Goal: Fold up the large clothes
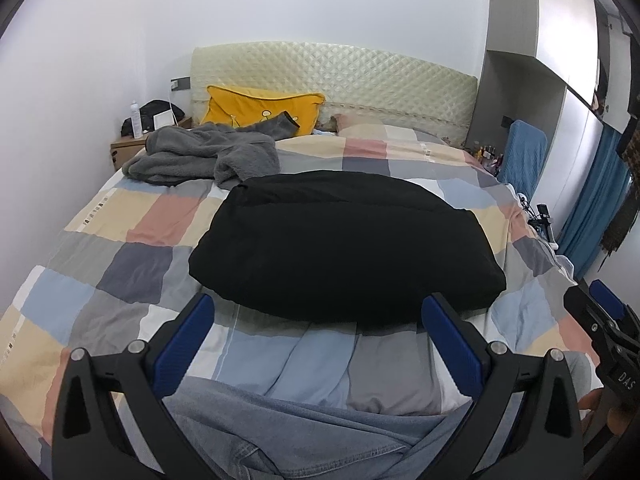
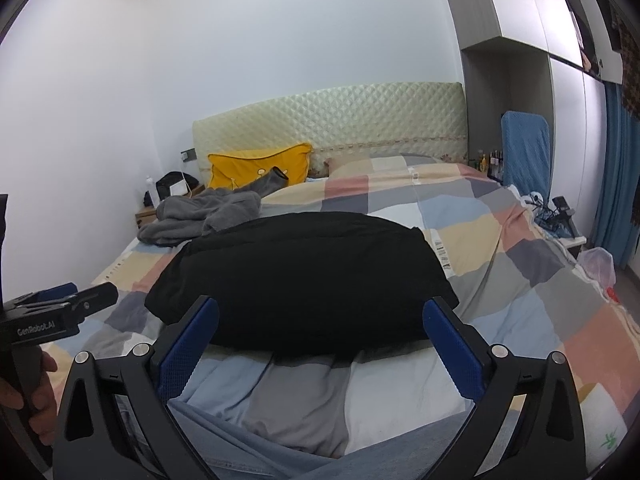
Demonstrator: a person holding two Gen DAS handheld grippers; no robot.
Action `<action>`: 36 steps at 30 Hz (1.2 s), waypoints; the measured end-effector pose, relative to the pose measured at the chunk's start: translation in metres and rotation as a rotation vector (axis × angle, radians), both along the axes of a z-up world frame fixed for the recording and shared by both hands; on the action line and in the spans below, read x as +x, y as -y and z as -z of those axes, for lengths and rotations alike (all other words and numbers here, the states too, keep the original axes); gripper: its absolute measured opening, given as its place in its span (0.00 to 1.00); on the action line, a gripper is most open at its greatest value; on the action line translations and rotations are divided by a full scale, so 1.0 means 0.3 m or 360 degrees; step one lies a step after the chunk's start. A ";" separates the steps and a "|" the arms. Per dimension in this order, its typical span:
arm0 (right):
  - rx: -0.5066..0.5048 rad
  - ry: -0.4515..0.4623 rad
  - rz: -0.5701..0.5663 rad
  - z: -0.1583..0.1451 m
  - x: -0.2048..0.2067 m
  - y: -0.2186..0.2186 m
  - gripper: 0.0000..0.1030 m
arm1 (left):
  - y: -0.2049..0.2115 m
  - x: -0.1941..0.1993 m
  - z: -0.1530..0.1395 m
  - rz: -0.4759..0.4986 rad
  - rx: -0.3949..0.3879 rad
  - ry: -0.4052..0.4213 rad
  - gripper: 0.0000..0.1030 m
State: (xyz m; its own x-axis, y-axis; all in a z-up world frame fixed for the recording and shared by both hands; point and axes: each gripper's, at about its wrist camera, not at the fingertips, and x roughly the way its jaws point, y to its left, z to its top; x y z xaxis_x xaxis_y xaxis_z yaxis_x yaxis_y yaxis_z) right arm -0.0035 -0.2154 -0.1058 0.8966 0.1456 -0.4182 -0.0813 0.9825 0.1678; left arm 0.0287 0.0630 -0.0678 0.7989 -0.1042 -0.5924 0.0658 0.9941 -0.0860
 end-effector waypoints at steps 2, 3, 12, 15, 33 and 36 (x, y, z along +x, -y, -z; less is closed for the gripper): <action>-0.0012 -0.0001 0.0000 0.002 0.002 -0.002 1.00 | 0.004 -0.003 -0.001 0.0003 0.0000 0.0002 1.00; -0.0017 -0.0004 -0.0003 0.003 0.003 -0.003 1.00 | 0.004 -0.004 -0.002 0.0004 -0.0002 0.0004 1.00; -0.0020 -0.0002 0.0009 0.000 0.012 -0.009 1.00 | 0.026 -0.019 -0.015 -0.0021 0.0032 0.0029 1.00; -0.0023 -0.0003 0.0003 -0.001 0.014 -0.008 1.00 | 0.022 -0.024 -0.019 -0.0041 0.0021 0.0032 1.00; -0.0044 0.0008 -0.0013 -0.011 0.011 -0.022 1.00 | 0.018 -0.019 -0.021 -0.0050 0.0007 -0.0006 1.00; -0.0044 0.0008 -0.0013 -0.010 0.011 -0.021 1.00 | 0.016 -0.030 -0.033 -0.0054 0.0012 0.0037 1.00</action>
